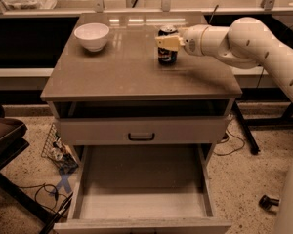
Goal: Pick pepsi can from middle drawer and place on counter
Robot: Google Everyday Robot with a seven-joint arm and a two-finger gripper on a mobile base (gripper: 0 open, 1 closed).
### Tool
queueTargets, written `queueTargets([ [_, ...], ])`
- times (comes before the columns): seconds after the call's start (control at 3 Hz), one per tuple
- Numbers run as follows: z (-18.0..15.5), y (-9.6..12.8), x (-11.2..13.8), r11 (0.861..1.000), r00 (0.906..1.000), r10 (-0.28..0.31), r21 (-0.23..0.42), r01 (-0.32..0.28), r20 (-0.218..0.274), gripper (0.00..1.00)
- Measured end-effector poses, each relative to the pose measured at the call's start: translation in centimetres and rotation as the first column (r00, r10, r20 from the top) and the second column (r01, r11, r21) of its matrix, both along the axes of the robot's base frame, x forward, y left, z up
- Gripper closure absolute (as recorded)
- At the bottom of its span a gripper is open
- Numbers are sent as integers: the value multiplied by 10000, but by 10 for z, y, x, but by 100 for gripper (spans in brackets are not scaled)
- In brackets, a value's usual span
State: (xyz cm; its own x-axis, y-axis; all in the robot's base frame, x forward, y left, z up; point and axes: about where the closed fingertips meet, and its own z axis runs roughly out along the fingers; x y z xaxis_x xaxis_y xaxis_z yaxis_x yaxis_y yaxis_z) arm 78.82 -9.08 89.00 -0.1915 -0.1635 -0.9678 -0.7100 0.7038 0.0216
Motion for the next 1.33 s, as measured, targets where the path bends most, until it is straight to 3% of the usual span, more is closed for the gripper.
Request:
queueTargets([
  [0.33, -1, 3, 0, 10000, 10000, 43, 7, -43, -13, 84],
  [1.0, -3, 9, 1, 9999, 9999, 129, 22, -129, -40, 37],
  [1.33, -4, 14, 1, 9998, 9998, 187, 32, -187, -58, 5],
])
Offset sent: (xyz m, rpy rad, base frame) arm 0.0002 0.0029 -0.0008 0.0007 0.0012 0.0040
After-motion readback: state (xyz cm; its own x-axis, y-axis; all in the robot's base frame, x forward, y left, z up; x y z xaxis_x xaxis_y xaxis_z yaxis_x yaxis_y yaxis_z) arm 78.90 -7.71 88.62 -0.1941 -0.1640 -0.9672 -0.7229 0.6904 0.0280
